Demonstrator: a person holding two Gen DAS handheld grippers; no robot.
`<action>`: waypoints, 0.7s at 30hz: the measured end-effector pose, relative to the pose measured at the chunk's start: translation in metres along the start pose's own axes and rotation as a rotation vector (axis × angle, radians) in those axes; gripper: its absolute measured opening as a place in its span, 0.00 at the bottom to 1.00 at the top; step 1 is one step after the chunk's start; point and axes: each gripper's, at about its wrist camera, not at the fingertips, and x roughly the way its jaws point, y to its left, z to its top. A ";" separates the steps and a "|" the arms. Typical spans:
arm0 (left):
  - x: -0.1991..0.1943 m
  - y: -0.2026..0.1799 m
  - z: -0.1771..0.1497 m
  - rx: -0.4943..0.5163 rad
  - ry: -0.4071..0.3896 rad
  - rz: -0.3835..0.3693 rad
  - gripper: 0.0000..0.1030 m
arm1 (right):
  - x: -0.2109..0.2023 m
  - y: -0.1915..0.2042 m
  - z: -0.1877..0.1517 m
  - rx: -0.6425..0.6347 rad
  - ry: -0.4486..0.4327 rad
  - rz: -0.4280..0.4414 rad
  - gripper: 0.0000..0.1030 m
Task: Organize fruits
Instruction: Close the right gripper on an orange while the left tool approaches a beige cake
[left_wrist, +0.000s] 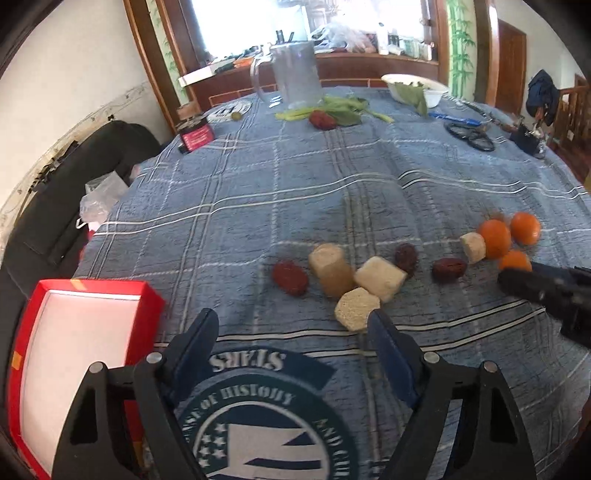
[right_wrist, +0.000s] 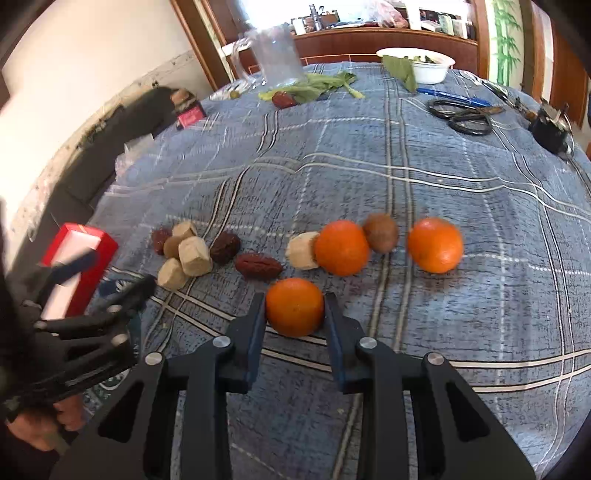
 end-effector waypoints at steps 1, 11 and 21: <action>0.000 -0.003 0.001 0.008 0.001 -0.010 0.77 | -0.003 -0.005 0.002 0.019 -0.002 0.013 0.32; 0.010 -0.012 -0.004 0.030 0.033 -0.090 0.53 | -0.026 -0.042 0.014 0.205 -0.094 0.040 0.31; 0.013 -0.015 0.001 0.007 0.034 -0.168 0.28 | -0.027 -0.040 0.014 0.209 -0.112 0.035 0.31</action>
